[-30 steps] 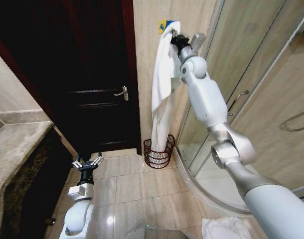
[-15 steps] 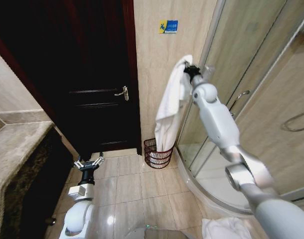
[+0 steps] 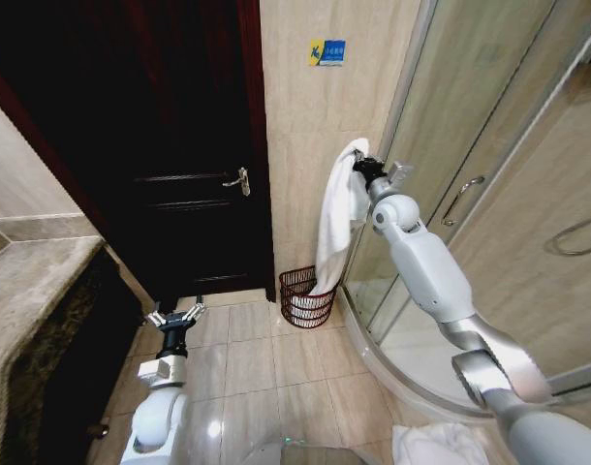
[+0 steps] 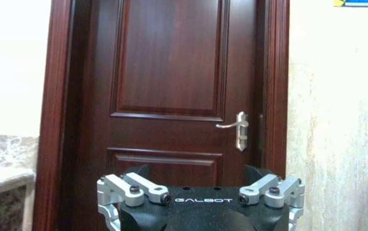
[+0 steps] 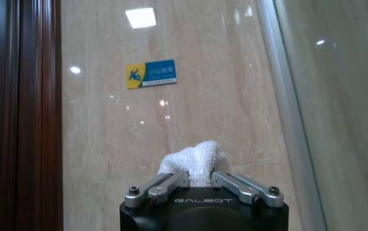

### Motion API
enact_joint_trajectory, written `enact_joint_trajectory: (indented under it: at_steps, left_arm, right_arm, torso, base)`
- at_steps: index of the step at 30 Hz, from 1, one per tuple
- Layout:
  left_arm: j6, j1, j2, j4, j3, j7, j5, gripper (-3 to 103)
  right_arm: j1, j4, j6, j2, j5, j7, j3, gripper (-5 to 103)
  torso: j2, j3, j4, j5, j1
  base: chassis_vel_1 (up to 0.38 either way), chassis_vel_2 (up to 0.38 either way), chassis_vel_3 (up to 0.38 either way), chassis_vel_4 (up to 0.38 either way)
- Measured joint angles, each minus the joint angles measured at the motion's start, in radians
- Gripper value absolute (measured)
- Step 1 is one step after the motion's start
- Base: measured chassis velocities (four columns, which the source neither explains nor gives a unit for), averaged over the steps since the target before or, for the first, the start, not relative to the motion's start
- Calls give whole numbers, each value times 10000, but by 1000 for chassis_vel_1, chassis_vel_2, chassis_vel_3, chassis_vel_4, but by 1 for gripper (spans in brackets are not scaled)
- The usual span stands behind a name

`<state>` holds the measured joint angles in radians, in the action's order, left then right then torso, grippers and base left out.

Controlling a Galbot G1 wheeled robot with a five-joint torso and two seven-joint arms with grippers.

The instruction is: Discard the used towel into the hamper.

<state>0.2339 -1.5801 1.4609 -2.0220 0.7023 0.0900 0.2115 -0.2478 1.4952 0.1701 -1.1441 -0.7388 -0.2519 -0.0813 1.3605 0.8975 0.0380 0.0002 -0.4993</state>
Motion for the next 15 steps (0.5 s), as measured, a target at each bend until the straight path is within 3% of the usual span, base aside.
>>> enact_joint_trajectory:
  at_steps: [15]
  left_arm:
    - [-78,-99,-31,-87,-302,46,-101,100]
  right_arm:
    - [-1416,1662,198,325,-271,-379,-127,3]
  torso:
    - [0,1,0,-2,-2]
  base:
    - [-43,46,42,-46]
